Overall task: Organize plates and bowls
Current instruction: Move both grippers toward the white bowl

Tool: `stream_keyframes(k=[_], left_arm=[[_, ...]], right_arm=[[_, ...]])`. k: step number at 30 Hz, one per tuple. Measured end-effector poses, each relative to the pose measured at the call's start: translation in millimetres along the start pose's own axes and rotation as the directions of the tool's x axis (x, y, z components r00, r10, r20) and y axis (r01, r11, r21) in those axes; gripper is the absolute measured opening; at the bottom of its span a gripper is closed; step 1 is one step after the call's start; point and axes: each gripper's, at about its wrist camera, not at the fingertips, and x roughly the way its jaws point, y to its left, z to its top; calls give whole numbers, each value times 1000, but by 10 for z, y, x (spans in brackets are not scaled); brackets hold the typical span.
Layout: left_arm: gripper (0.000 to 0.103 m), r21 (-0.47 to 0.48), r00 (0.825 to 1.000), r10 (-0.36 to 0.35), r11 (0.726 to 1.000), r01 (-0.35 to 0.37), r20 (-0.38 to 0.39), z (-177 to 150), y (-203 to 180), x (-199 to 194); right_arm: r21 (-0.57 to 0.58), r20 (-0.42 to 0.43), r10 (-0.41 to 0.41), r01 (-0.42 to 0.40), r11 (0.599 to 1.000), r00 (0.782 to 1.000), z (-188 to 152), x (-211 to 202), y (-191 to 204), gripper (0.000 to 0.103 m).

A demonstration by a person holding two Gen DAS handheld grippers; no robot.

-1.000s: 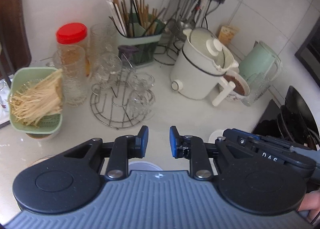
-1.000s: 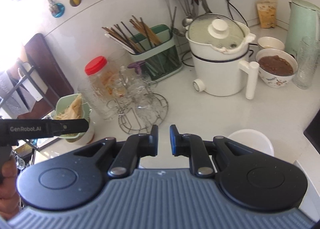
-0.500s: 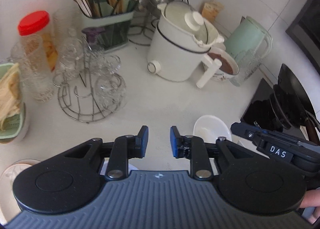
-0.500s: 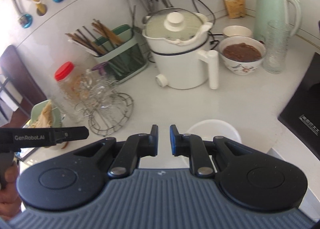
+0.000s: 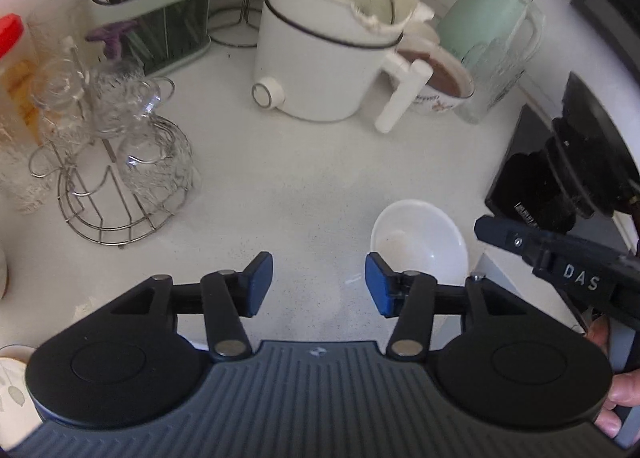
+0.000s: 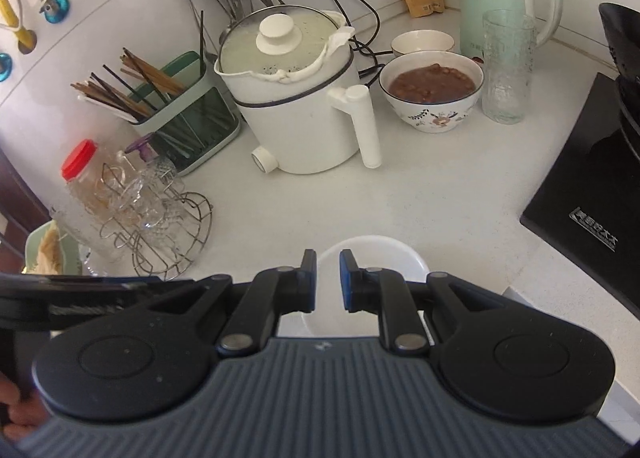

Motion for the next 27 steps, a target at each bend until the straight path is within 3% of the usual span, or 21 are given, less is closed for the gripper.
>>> stream_keyframes(k=[9,11,13,24,27], left_arm=[[57,-35,995,-24,999,20,-95,219,-1,410],[57,-14,995,-12,1000,11,-101,258,-34,483],[57,0,994,-8,1000,8,-106,298,-62,554],[56,23,982,-98,994,103,-160,326,-284,929],[47,28,978,-96,994,103,-187,273,-342,1038]], right_arm=[[101,-52,-9,14,995,999,110,325,-311,30],[130,-55,-15,22,991,998,130,380,-375,53],[141,-61,-12,21,990,998,145,446,-426,62],[143,-130,-62,80,986,990,112,708,-612,61],[137,-160,-71,93,986,985,72,752,-641,57]])
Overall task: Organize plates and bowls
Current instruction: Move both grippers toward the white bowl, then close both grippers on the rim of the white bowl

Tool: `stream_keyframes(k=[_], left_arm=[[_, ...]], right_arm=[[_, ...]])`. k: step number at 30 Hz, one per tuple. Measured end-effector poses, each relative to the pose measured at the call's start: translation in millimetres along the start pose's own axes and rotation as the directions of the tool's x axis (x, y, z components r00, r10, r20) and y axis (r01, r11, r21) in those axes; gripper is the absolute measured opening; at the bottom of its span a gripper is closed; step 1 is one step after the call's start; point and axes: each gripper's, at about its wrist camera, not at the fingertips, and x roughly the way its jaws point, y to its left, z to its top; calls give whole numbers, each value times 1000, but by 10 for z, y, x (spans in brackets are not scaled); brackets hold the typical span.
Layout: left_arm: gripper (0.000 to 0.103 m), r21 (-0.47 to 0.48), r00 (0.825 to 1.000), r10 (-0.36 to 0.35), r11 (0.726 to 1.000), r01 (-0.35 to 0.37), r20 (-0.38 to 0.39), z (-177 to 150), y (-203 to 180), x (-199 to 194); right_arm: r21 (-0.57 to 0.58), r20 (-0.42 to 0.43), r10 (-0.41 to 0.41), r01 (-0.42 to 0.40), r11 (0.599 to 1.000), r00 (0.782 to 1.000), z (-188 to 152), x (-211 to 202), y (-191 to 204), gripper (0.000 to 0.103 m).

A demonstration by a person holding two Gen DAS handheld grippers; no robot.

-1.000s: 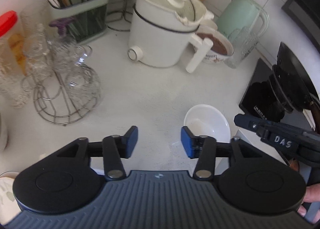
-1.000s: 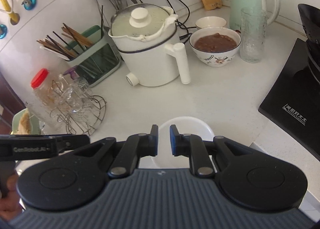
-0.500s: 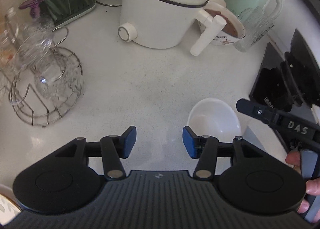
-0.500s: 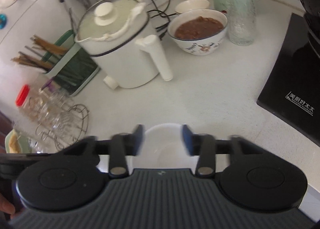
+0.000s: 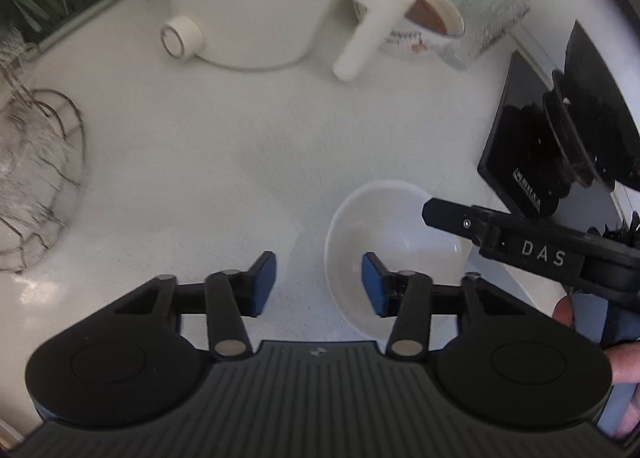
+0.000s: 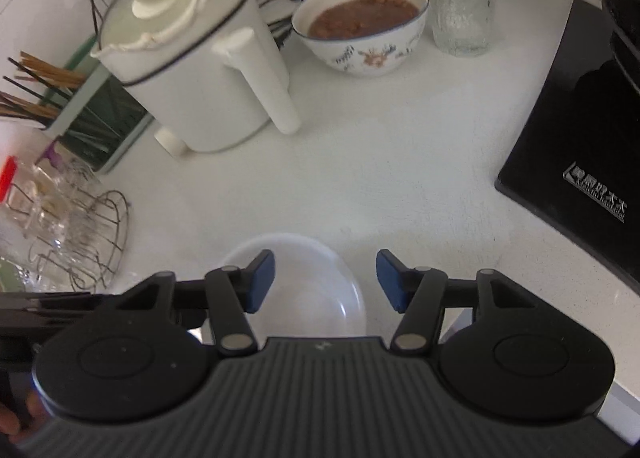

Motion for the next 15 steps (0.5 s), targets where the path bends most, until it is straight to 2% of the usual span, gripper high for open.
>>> stream_keyframes(k=[4,7,11,15], left_arm=[[36,15,1000,-4,1000,4,-18,-19,-54,89],[32,35,1000,-4,999,5,-12,-8,-91,113],[25,49,1000,-9,999,10,-11,-15,-123,146],[16,26,1000,9,1000,-9,-2,-26,-117,160]], right_arm=[[6,-26,-11,11,1000,1000,-27,47,-72,50],[14,-44,-5,5,1000,999,-47,74,-139,47],[14,-69,0,1,1000,998,-75,137,-175,32],[-35,-70,-11,9,999,998,-77,193,-165,23]])
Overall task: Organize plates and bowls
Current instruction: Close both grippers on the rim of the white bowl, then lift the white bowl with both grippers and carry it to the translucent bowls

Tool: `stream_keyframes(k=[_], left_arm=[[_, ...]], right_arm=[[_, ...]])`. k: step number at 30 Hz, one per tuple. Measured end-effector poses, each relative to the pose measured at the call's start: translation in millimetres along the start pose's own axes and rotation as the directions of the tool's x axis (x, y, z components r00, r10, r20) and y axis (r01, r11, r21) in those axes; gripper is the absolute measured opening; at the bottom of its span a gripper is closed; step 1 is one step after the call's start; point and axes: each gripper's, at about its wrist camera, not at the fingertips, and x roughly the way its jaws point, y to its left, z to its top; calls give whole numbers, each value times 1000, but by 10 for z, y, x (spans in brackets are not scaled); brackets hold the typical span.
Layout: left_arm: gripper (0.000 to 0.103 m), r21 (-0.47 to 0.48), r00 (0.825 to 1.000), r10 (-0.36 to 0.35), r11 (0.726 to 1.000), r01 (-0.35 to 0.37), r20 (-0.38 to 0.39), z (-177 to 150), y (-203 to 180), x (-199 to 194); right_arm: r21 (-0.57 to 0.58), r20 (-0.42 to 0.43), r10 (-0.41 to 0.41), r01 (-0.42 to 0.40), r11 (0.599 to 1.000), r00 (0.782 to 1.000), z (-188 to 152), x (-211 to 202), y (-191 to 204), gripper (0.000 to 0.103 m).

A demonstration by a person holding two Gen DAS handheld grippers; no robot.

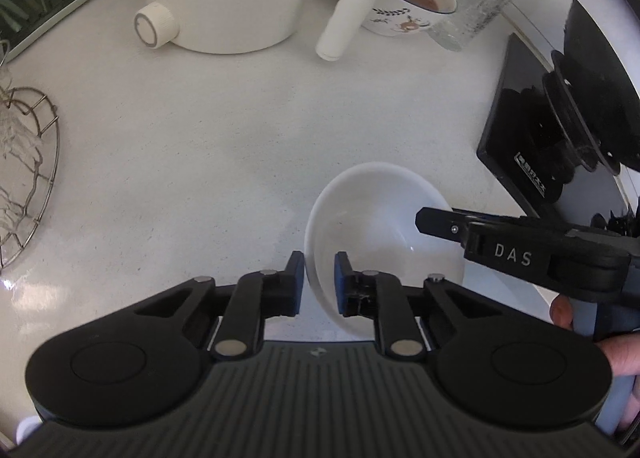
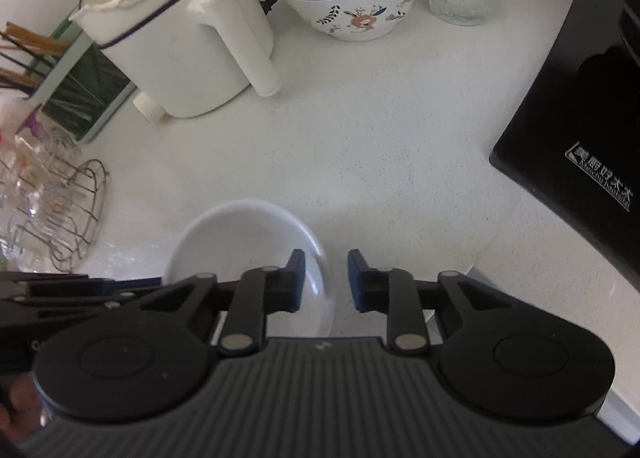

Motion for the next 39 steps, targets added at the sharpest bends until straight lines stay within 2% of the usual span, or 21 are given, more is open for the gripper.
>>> stream_keyframes(k=[1,9,16,22,26,36,39], left_arm=[[14,-3,1000,1,1000,-1,2,-5,1,-3],[12,-49,1000,-5,999,5,-2,-21,71,-41],[12,-44,999,-37,998,36,-13,-77,67,-121],[12,-36,1000,-29,999,29,-3,-161,77,-246],[12,-119,999,-40,992,38,-12,-181,157,-389],[13,-107,997,-32,994,39,67,-233,114,-883],[13,-124,995,-47,991,58,93,-290,144,-1055]], right_arm=[[9,-6,12,-12,1000,1000,5,8,-19,18],[21,-30,49,-48,999,998,-14,48,-63,13],[68,-23,72,-70,995,997,-121,-56,-130,13],[75,-19,95,-93,993,995,-163,-163,-90,13],[67,-11,118,-117,991,993,-167,-273,-24,13],[47,41,170,-172,984,985,-178,-671,126,13],[51,60,196,-199,979,979,-190,-810,159,13]])
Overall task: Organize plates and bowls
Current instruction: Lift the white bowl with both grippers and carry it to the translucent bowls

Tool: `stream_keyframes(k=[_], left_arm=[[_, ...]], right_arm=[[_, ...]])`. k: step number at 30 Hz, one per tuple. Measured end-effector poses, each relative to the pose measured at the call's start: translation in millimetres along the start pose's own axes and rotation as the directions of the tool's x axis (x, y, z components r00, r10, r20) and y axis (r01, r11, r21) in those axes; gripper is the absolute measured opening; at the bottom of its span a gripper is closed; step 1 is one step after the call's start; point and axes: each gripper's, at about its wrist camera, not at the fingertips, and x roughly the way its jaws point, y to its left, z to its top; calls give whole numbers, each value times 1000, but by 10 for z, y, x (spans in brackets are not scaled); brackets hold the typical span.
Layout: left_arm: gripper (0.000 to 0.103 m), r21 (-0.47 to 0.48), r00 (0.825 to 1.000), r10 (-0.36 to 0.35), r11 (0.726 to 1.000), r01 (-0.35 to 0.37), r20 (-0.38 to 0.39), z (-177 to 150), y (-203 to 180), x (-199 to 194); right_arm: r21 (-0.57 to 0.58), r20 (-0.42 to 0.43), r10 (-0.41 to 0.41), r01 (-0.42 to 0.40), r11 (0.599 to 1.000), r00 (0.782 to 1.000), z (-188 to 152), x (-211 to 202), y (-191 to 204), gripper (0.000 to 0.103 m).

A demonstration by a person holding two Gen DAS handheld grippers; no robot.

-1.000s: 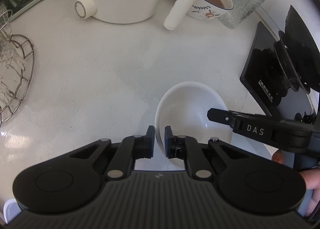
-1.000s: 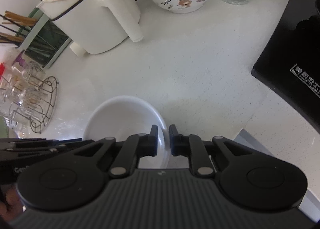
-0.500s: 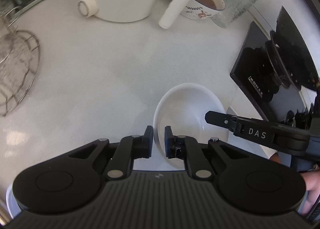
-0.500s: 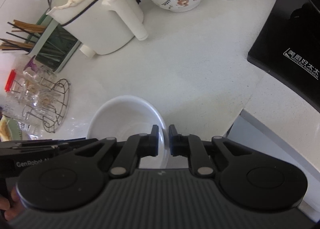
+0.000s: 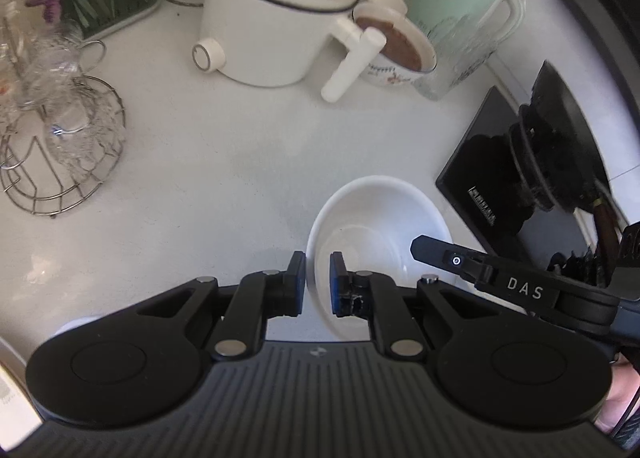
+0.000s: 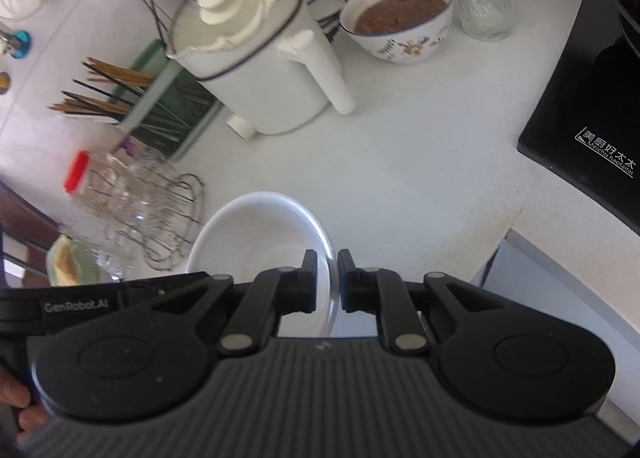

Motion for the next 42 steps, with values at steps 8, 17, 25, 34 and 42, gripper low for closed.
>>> stream_keyframes(k=[8,17,25,34,42], left_arm=[[13,-83,999,-31,996,34,38,-262,175,-477],[13,-189,996,-29,981,45,90,-493,423,-777],[13,-291,988,36,957,10,153,-692,690,-970],[13,-414,974,102,910,-9,202,-938,995,-1161],[13,-508,969,145,861,-23,202,-1253,1315,-1286]], right_arm=[[-49,2,53,-53,997,999,-57,-224,266,13],[-109,-33,96,-99,989,995,-122,-211,537,13],[-193,-115,135,-155,969,984,-157,-4,820,13],[-287,-207,161,-217,933,965,-203,252,1173,14],[-342,-295,149,-250,906,944,-392,509,1490,14]])
